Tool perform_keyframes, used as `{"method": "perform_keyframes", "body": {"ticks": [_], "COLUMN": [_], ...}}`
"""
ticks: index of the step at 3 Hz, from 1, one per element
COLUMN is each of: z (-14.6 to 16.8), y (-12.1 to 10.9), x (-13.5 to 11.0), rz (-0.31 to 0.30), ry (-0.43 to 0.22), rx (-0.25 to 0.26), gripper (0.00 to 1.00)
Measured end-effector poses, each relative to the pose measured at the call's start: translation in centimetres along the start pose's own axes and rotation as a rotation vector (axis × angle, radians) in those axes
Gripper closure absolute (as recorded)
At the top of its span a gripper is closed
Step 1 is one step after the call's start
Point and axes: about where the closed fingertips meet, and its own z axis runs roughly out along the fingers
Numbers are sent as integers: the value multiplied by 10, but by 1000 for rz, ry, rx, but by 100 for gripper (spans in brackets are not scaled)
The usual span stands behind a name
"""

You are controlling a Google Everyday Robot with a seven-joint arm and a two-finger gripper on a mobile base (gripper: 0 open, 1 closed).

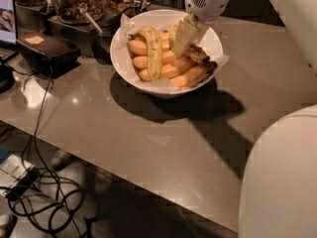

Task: Pick banana from white bowl

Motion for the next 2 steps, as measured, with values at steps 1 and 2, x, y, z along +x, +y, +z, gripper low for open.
{"method": "perform_keyframes", "body": {"ticks": [1, 2], "z": [1, 1], "y": [0, 2], "x": [0, 1], "rz": [1, -20], "ry": [0, -12], "rx": [0, -8], "gripper": [72, 95]}}
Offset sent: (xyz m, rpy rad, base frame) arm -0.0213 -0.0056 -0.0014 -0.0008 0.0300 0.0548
